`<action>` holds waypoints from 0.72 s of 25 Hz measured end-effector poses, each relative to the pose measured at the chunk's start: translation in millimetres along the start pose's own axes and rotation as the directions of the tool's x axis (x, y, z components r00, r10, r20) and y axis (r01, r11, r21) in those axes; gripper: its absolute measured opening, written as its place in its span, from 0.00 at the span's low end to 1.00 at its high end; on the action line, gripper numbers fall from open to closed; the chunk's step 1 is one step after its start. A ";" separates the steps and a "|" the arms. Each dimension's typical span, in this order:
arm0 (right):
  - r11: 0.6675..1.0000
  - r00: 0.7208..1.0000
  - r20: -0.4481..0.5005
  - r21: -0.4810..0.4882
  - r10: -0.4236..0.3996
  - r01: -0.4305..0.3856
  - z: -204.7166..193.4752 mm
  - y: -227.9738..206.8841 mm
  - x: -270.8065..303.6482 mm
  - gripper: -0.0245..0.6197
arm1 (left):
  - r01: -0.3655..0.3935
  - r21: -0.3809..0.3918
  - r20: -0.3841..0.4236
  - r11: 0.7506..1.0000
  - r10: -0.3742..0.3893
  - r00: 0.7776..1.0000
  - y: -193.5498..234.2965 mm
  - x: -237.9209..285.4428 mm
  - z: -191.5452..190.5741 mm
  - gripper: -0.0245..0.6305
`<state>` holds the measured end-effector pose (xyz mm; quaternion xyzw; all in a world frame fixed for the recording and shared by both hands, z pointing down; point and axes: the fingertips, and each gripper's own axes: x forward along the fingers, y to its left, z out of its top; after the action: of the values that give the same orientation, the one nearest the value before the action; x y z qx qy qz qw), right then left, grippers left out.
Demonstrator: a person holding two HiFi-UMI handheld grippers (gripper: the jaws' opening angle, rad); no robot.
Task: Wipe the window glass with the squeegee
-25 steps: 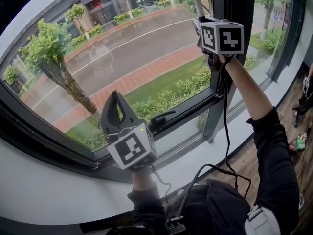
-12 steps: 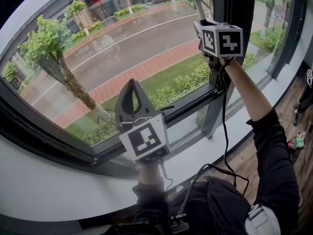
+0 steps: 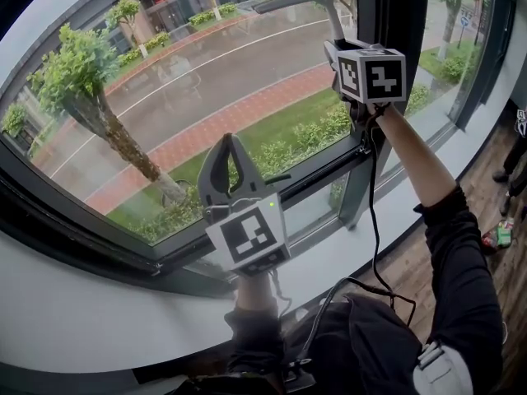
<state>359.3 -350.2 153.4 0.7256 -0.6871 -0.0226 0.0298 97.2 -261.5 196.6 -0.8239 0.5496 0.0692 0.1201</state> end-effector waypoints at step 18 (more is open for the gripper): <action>1.000 0.998 -0.056 0.011 -0.001 0.002 -54.2 2.5 3.1 0.15 | 0.067 -0.019 -0.053 0.998 -0.068 0.996 -33.2 11.6 -32.1 0.04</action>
<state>361.0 -352.8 207.7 0.7266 -0.6855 0.0013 0.0450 131.7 -268.4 228.7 -0.8445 0.5239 0.0478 0.1003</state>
